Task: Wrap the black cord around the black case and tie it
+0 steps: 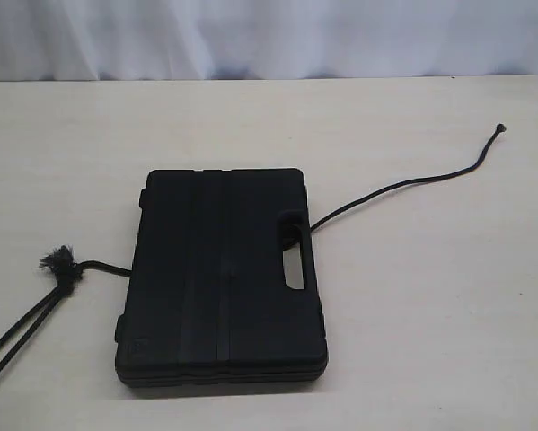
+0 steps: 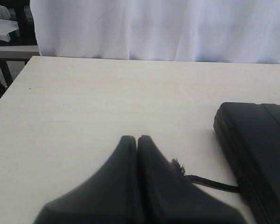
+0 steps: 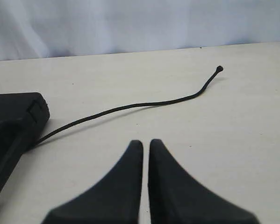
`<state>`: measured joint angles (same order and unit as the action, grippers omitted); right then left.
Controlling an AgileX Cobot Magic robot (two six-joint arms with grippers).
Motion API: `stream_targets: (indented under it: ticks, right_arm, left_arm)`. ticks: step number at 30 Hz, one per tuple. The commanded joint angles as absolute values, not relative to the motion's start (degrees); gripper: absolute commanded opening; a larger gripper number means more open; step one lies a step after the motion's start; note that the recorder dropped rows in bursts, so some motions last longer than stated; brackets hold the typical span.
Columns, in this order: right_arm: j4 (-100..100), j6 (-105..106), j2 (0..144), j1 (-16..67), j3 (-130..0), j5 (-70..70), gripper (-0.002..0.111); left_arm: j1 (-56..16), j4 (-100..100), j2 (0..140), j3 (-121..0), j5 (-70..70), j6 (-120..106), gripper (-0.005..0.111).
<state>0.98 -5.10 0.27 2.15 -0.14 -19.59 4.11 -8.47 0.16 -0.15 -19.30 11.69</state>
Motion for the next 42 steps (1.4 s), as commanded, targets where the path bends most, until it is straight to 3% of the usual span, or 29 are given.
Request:
stream_targets:
  ticks: [1,12,16,21,28,36,42]
  right_arm:
    - [1.08,-4.95,0.00,2.13,0.00,-19.57,0.004]
    - [1.66,-4.71,0.00,2.14,0.00,-9.39,0.004]
    - [13.18,-7.32,0.00,2.14,0.00,0.00,0.004]
    - [32.82,-8.75,0.00,2.14,0.00,12.51,0.004]
    - [31.98,-20.61,0.00,2.14,-2.45,16.53,0.004]
    - [1.40,-43.10,14.08,2.14,-13.74,22.68,0.004]
    - [-42.34,-70.75,42.62,2.14,-26.60,13.96,0.004]
  left_arm:
    - [4.32,-8.60,0.00,0.00,-18.37,11.80,0.000]
    - [4.32,-14.47,0.00,0.00,-15.71,11.80,0.000]
    - [4.32,-13.32,0.00,0.00,-13.53,12.31,0.000]
    - [4.32,1.72,0.00,0.00,-3.75,12.31,0.000]
    - [4.32,17.92,0.00,0.00,7.85,12.41,0.000]
    - [4.32,17.70,0.00,0.00,10.96,12.41,0.000]
    - [4.32,17.70,0.00,0.00,11.47,12.41,0.000]
